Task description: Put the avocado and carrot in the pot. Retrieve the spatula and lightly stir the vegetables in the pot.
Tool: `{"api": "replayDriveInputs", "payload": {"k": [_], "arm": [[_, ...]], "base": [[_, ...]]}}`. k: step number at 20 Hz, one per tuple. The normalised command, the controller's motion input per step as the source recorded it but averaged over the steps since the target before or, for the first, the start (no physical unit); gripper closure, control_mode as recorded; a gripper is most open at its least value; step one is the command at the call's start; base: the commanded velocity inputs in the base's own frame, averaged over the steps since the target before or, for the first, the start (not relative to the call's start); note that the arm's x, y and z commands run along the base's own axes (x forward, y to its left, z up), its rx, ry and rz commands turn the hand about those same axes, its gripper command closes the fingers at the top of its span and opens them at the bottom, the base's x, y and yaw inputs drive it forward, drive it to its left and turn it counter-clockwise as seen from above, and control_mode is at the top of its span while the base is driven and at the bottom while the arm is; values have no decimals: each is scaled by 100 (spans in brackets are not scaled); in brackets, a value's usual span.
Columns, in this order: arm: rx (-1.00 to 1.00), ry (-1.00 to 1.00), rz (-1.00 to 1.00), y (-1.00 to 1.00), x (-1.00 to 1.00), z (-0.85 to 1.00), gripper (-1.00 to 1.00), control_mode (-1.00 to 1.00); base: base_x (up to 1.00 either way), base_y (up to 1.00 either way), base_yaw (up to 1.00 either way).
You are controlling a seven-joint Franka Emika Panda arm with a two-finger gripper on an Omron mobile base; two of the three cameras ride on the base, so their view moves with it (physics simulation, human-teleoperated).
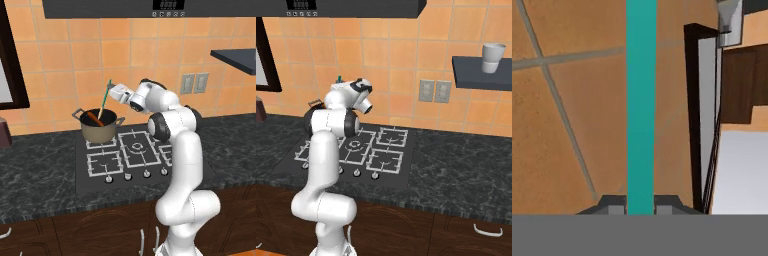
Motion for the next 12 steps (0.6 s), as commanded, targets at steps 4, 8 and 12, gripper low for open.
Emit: {"api": "replayDriveInputs", "payload": {"k": [4, 8, 12], "arm": [[-1, -15, -4, 2, 71, -23, 100, -100], [-1, -16, 0, 2, 16, -44, 100, -100], [0, -17, 0, -20, -41, -56, 100, -100]], "base": [[0, 0, 0], [0, 0, 0], [0, 0, 0]]}}
